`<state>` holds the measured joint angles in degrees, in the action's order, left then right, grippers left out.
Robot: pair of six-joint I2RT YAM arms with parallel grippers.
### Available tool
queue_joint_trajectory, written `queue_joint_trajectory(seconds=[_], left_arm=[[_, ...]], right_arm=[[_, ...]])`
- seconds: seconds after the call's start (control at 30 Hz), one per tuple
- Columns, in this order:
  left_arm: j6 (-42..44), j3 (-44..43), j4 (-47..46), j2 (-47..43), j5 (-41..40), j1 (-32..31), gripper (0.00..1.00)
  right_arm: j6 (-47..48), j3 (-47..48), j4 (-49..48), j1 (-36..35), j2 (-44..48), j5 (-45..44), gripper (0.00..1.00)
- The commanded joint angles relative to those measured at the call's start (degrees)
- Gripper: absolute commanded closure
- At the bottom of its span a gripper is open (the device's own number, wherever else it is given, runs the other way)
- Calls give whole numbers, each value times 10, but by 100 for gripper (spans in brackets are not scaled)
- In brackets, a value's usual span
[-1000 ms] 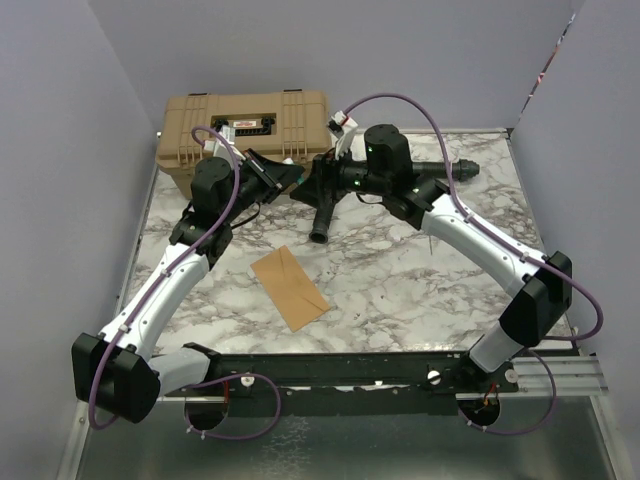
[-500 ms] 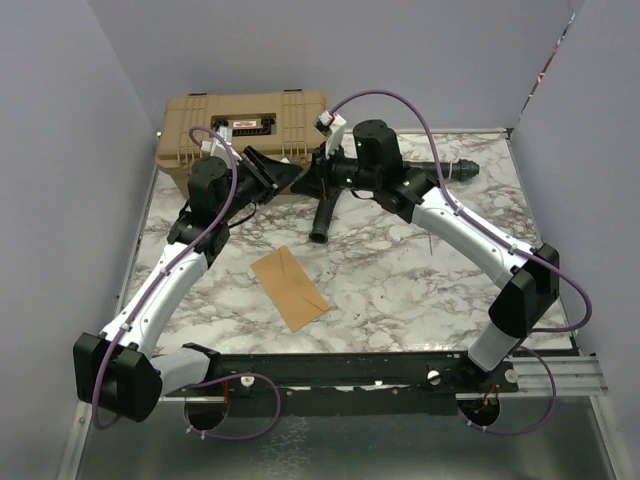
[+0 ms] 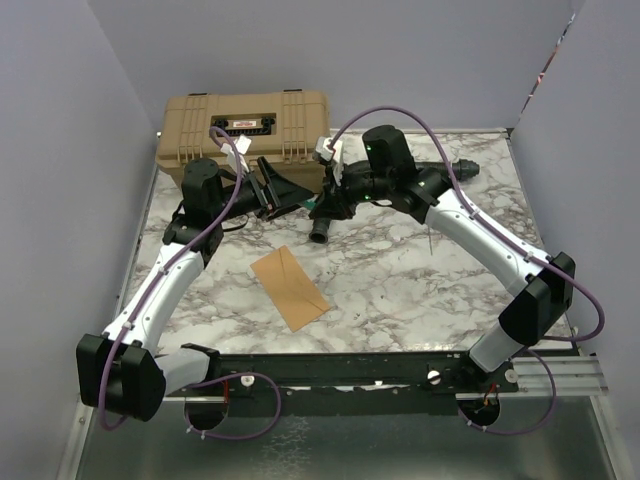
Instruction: Place the letter into the envelope and seal it
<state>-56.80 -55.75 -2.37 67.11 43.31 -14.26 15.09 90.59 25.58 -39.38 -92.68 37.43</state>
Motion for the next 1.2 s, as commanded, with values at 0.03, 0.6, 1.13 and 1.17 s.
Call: queue_joint_trajectory(seconds=[0.03, 0.6, 1.13, 1.17], left_arm=[[27, 7, 4, -6, 94, 2, 28], [32, 10, 17, 24, 123, -14, 50], [158, -58, 158, 29, 29, -19, 100], [174, -66, 183, 29, -9, -19, 100]], right_arm=[[98, 34, 112, -2, -2, 29, 100], [130, 14, 121, -1, 1, 59, 100], [94, -11, 94, -2, 18, 18, 52], [84, -10, 92, -2, 20, 8, 46]])
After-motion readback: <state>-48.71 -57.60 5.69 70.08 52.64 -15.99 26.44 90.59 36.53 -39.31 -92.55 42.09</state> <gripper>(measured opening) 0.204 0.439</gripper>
